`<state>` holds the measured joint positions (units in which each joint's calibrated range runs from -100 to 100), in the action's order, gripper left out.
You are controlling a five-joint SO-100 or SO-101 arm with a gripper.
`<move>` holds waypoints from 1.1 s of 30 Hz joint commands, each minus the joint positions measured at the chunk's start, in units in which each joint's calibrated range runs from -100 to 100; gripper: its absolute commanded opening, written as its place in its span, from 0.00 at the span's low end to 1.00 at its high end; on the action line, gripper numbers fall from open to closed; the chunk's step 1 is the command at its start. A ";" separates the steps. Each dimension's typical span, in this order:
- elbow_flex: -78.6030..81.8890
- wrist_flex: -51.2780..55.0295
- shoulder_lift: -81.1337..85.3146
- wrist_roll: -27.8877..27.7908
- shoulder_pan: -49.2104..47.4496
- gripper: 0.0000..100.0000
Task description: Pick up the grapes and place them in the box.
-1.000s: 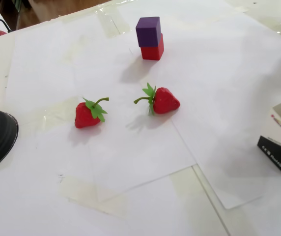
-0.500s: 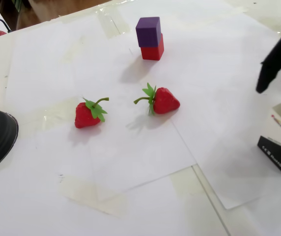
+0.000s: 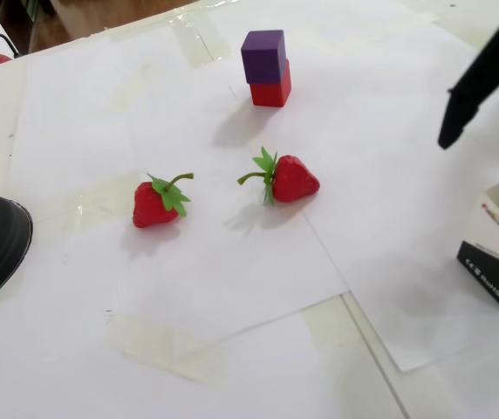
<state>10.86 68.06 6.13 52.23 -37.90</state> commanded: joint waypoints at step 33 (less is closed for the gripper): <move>89.14 -15.20 88.88 -6.15 34.23 0.00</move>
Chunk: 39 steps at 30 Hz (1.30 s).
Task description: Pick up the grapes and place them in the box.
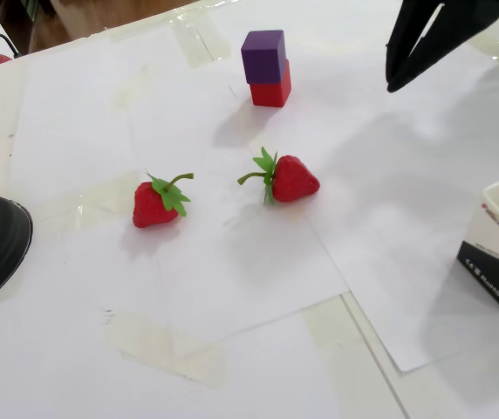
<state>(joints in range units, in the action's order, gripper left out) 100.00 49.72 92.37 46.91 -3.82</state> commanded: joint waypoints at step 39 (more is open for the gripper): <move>0.00 14.25 5.23 0.10 -2.94 0.00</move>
